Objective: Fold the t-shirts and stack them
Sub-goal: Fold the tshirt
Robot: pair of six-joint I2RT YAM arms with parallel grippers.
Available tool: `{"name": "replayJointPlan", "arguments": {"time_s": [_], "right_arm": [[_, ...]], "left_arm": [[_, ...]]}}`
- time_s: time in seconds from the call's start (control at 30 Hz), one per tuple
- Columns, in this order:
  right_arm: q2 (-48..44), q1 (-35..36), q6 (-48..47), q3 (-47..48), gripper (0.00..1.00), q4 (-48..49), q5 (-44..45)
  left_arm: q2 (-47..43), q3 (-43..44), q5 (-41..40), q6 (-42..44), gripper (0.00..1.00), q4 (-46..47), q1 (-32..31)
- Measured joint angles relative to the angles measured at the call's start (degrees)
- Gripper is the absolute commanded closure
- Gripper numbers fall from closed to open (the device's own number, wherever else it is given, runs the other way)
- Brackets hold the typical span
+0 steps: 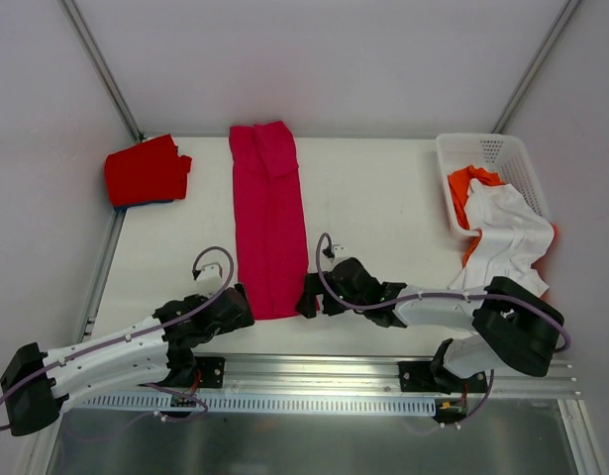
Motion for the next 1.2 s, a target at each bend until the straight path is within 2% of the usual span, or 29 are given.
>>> {"name": "replayJointPlan", "arguments": {"time_s": [0.13, 0.23, 0.27, 0.3, 0.47, 0.5, 0.6, 0.63, 0.67, 0.7, 0.8, 0.83, 0.9, 0.93, 1.03, 1.07, 1.1, 1.2], "right_arm": [[3.06, 0.22, 0.96, 0.37, 0.01, 4.87, -1.84], [3.80, 0.22, 1.31, 0.46, 0.01, 6.25, -2.29], [3.89, 0.22, 1.38, 0.46, 0.01, 6.43, -2.32], [3.98, 0.22, 1.46, 0.46, 0.01, 6.58, -2.32], [4.48, 0.24, 1.79, 0.46, 0.10, 7.17, -2.27], [4.70, 0.22, 1.88, 0.46, 0.13, 7.43, -2.27], [5.25, 0.24, 2.25, 0.46, 0.25, 7.78, -2.27], [5.44, 0.24, 2.36, 0.48, 0.35, 7.82, -2.27], [5.66, 0.22, 2.54, 0.48, 0.40, 7.87, -2.27], [5.86, 0.24, 2.64, 0.50, 0.52, 7.80, -2.27], [6.97, 0.24, 2.97, 0.48, 0.68, 7.21, -2.25], [7.13, 0.24, 3.02, 0.48, 0.80, 7.08, -2.23], [7.54, 0.24, 2.99, 0.48, 0.99, 6.62, -2.21], [7.80, 0.24, 3.13, 0.48, 0.99, 6.51, -2.23], [7.96, 0.24, 3.52, 0.52, 1.00, 6.54, -2.21], [7.98, 0.26, 3.52, 0.52, 1.00, 6.54, -2.21], [8.04, 0.26, 3.52, 0.52, 0.99, 6.58, -2.21], [8.07, 0.37, 3.50, 0.52, 0.99, 6.60, -2.21]], "left_arm": [[1.18, -1.46, 0.20, -0.33, 0.11, 5.03, 0.00], [0.98, -2.56, 0.09, -0.39, 0.20, 8.74, 0.00], [0.76, -2.91, 0.13, -0.50, 0.26, 9.84, 0.00], [0.66, -3.28, 0.15, -0.63, 0.27, 10.64, 0.00], [0.90, -4.98, 0.35, -0.96, 0.38, 15.54, 0.00], [1.05, -5.20, 0.37, -0.98, 0.42, 16.28, 0.00], [1.81, -5.57, 0.61, -1.18, 0.51, 17.88, 0.00], [1.97, -5.64, 0.63, -1.25, 0.51, 18.08, 0.00], [2.01, -5.79, 0.79, -1.22, 0.51, 18.23, 0.00], [1.95, -5.90, 0.87, -1.20, 0.51, 18.45, 0.00], [1.95, -6.08, 1.11, -1.20, 0.54, 18.93, 0.00], [1.95, -6.10, 1.18, -1.20, 0.59, 18.99, 0.00], [1.95, -6.32, 1.53, -1.29, 0.68, 19.12, 0.00], [1.95, -6.47, 1.57, -1.40, 0.75, 19.17, 0.00], [1.97, -6.78, 2.01, -1.46, 0.87, 18.93, 0.00], [2.03, -6.82, 2.08, -1.40, 0.96, 18.80, 0.00], [2.14, -6.82, 2.08, -1.49, 1.00, 18.82, 0.00], [3.08, -6.69, 2.08, -1.11, 1.00, 19.39, 0.00]]}}
